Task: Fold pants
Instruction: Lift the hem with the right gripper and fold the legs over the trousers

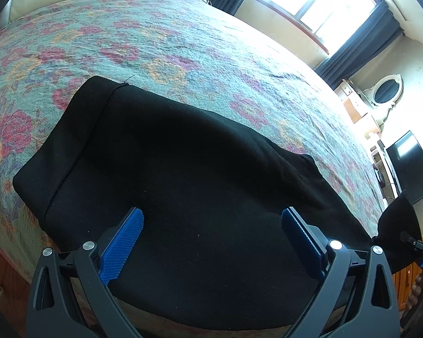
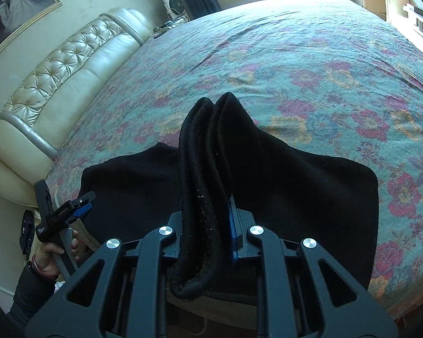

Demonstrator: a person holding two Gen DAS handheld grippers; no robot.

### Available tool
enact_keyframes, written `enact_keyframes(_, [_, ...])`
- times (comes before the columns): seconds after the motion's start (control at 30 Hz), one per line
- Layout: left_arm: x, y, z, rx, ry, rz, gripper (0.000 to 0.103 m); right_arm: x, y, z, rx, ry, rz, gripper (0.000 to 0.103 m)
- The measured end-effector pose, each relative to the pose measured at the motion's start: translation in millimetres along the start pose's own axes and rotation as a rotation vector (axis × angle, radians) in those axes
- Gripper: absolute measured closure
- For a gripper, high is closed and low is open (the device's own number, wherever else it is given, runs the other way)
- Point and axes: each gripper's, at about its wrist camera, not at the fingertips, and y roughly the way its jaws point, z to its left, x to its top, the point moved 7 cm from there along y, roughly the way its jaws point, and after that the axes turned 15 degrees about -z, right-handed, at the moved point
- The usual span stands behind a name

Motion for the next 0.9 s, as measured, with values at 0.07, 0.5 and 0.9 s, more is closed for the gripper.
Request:
enact_keyframes(0.07, [0, 0, 0, 0.0, 0.002, 0.001, 0.006, -15, 19, 10, -0.009, -0.019, 0.033, 0.085])
enact_keyframes(0.5, [-1, 1, 0, 0.0, 0.006, 0.002, 0.006, -68, 75, 38, -0.094, -0.118, 0.116, 0.084])
enact_keyframes(0.9, [-4, 1, -2, 0.004, 0.019, -0.004, 0.006, -72, 83, 47, -0.123, -0.143, 0.111, 0.083])
